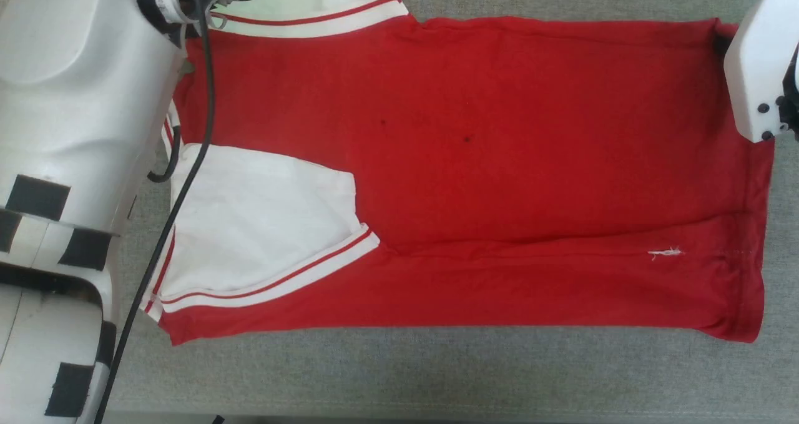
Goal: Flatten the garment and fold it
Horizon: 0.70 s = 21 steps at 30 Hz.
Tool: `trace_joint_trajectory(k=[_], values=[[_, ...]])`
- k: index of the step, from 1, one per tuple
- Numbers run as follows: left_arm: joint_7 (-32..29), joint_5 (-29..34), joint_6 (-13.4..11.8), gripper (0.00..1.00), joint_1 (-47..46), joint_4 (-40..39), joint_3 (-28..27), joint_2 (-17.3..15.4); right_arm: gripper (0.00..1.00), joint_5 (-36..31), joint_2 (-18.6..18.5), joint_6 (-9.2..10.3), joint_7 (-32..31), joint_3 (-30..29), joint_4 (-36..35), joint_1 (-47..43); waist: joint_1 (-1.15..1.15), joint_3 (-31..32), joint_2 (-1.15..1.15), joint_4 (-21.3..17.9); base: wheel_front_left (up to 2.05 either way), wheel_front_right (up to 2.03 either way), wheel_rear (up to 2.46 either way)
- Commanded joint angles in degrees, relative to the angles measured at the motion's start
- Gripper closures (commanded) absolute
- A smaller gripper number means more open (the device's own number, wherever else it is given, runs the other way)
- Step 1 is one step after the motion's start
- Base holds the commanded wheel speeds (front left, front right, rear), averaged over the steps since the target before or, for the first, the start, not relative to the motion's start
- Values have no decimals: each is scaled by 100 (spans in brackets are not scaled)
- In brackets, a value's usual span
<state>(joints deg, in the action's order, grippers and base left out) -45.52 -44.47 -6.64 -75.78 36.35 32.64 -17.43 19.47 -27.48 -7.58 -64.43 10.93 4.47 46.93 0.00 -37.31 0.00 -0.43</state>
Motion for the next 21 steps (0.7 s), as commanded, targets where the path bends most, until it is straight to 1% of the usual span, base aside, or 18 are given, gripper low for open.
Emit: trace_joint_trajectory(k=[1, 4, 9, 14, 18, 21], values=[[71, -37, -21, 100, 120, -50, -41, -52, 100, 35, 25, 9, -2, 6, 255, -211, 0, 88, 0, 2, 0, 0, 0], [201, -135, 16, 100, 208, -157, -141, -77, 100, 63, 70, 9, 186, -155, 271, -241, 0, 266, 0, 10, 0, 0, 0], [488, -314, 170, 100, 462, -433, -310, -156, 100, 104, 147, 9, 612, -376, 318, -440, 0, 830, 0, 82, 0, 0, 0], [642, -524, 262, 100, 878, -844, -445, -239, 100, 177, 135, 9, 985, -580, 326, -808, 0, 1343, 0, 205, 0, 0, 0], [734, -700, 286, 100, 1371, -1199, -538, -328, 100, 215, 154, 9, 1130, -761, 318, -1208, 0, 1706, 0, 307, 0, 0, 0], [795, -830, 254, 100, 1809, -1438, -600, -389, 100, 224, 205, 9, 1235, -887, 299, -1528, 0, 1979, 0, 376, 0, 0, 0]])
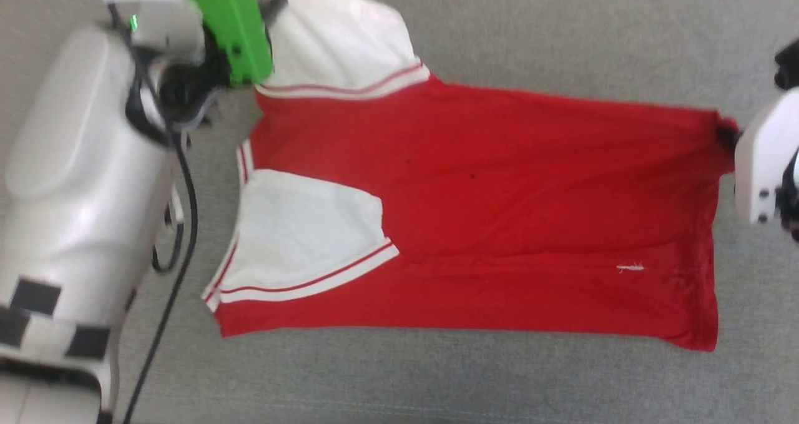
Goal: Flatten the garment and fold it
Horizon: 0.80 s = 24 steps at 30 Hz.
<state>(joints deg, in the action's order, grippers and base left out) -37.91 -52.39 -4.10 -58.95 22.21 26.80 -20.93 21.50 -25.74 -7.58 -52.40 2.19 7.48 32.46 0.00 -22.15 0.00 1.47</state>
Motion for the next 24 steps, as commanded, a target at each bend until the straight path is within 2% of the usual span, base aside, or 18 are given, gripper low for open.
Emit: trace_joint_trajectory(k=[1, 6, 15, 24], values=[[38, -87, -23, 100, 303, -111, -38, -72, 100, 24, 45, 9, 52, -44, -13, -206, 0, 549, 0, 206, 0, 0, 0], [94, -256, -183, 100, 1097, -543, -134, -232, 100, 36, 163, 9, 197, -155, -42, -705, 0, 863, 0, 267, 0, 0, 0], [399, -615, -623, 100, 2679, -1393, -471, -420, 100, 67, 426, 9, 409, -263, 82, -1489, 0, 1149, 0, 355, 0, 0, 0], [611, -953, -940, 100, 4007, -1614, -631, -343, 100, 46, 570, 9, 545, -257, 233, -1943, 0, 1241, 0, 288, 0, 0, 0]])
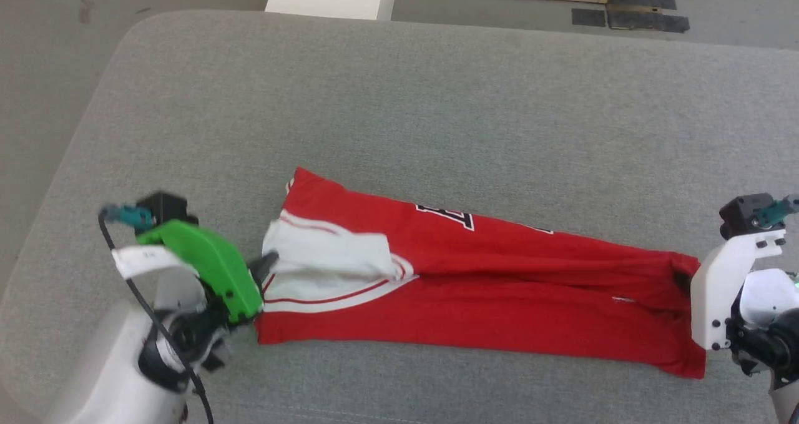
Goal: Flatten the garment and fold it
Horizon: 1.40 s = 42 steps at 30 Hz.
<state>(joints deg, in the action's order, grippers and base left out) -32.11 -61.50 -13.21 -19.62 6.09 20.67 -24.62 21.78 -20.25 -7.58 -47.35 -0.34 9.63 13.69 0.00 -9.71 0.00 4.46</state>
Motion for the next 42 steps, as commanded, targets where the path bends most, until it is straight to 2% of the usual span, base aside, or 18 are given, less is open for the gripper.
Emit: trace_joint_trajectory(k=[1, 9, 10, 11, 12, 13, 17, 23, 27, 31, 36, 40, 42], values=[[37, -67, -53, 100, 197, 43, -4, 47, 100, 14, 31, 9, 67, 0, 41, -89, 0, -10, 0, -26, 0, 0, 0], [106, -238, -114, 100, 559, 680, 4, 258, 100, -61, 110, 9, 217, 141, 284, -130, 0, -15, 0, -118, 0, 0, 0], [117, -217, -123, 80, 557, 771, 12, 252, 100, -55, 124, 9, 247, 167, 312, -122, 0, 6, 0, -134, 0, 0, 0], [129, -213, -119, 17, 556, 828, 14, 255, 100, -44, 135, 9, 282, 185, 337, -118, 0, 31, 0, -145, 0, 0, 0], [144, -211, -111, 0, 550, 891, 5, 250, 51, -29, 146, 9, 308, 206, 381, -122, 0, 82, 0, -155, 0, 0, 0], [158, -193, -114, 0, 540, 932, 0, 228, 0, -18, 145, 9, 338, 221, 393, -121, 0, 116, 0, -162, 0, 0, 0], [133, -115, -117, 0, 436, 963, -16, 74, 0, 81, 128, 9, 444, 175, 391, -110, 0, 358, 0, -181, 0, 0, 0], [-19, -34, -207, 0, 208, 602, -94, -221, 0, 281, 17, 9, 359, -61, 54, -192, 0, 786, 0, -191, 0, 0, 0], [252, 65, -217, 0, 38, 185, -279, -310, 0, 379, 19, 9, 235, -443, -302, -313, 0, 913, 0, -213, 0, 0, 0], [1323, 562, 78, 0, -32, -142, -461, -373, 0, 369, 51, 9, 167, -809, -471, -425, 0, 865, 0, -258, 0, 0, 0], [2943, 1301, 490, 0, 98, -106, -558, -355, 0, 367, 151, 9, 169, -1015, -455, -511, 0, 654, 0, -284, 0, 0, 0], [4167, 2004, 632, 0, 94, -18, -505, -330, 0, 417, 157, 9, 146, -1028, -353, -554, 0, 424, 0, -227, 0, 0, 0], [4432, 2280, 684, 0, 83, 79, -400, -317, 0, 452, 136, 9, 131, -984, -273, -569, 0, 315, 0, -195, 0, 0, 0]])
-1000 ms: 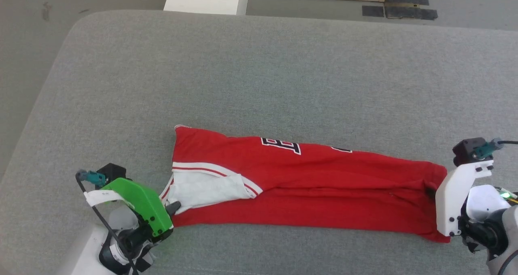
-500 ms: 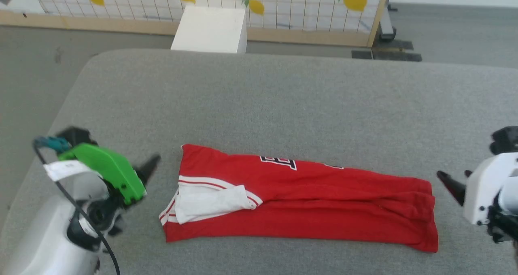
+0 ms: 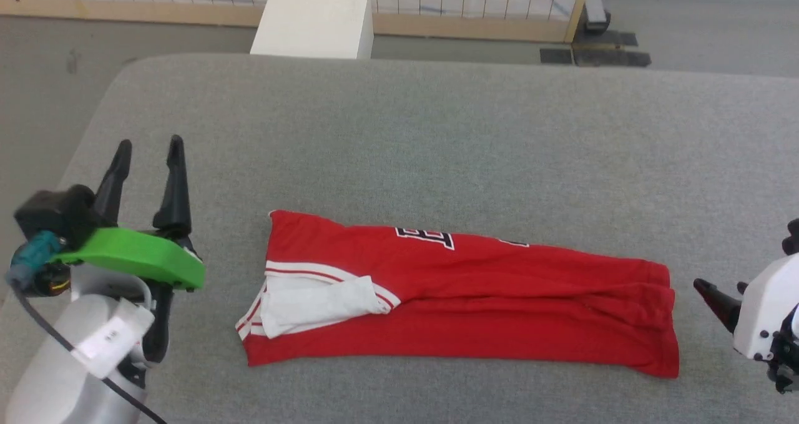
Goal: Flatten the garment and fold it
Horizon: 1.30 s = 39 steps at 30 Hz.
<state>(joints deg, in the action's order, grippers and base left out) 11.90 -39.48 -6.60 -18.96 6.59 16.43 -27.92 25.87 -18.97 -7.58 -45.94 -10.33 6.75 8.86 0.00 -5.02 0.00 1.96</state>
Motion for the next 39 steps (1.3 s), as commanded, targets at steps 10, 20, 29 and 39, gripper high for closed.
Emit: trace_joint_trajectory(k=[10, 20, 29, 39], values=[[261, 583, 153, 0, -185, 412, 256, 194, 0, 274, -64, 9, -161, 418, 350, 19, 0, -611, 0, 170, 0, 0, 0], [292, 651, 200, 0, -243, 478, 239, 305, 0, 348, -78, 9, -256, 1121, 651, 363, 0, -790, 0, 224, 0, 0, 0], [301, 645, 260, 0, -240, 557, 214, 355, 10, 380, -222, 9, -473, 1445, 961, 518, 0, -782, 0, 280, 0, 0, 0], [303, 619, 300, 0, -153, 582, 227, 351, 100, 222, -351, 9, -587, 1089, 1122, 521, 0, -732, 0, 273, 0, 0, 0]])
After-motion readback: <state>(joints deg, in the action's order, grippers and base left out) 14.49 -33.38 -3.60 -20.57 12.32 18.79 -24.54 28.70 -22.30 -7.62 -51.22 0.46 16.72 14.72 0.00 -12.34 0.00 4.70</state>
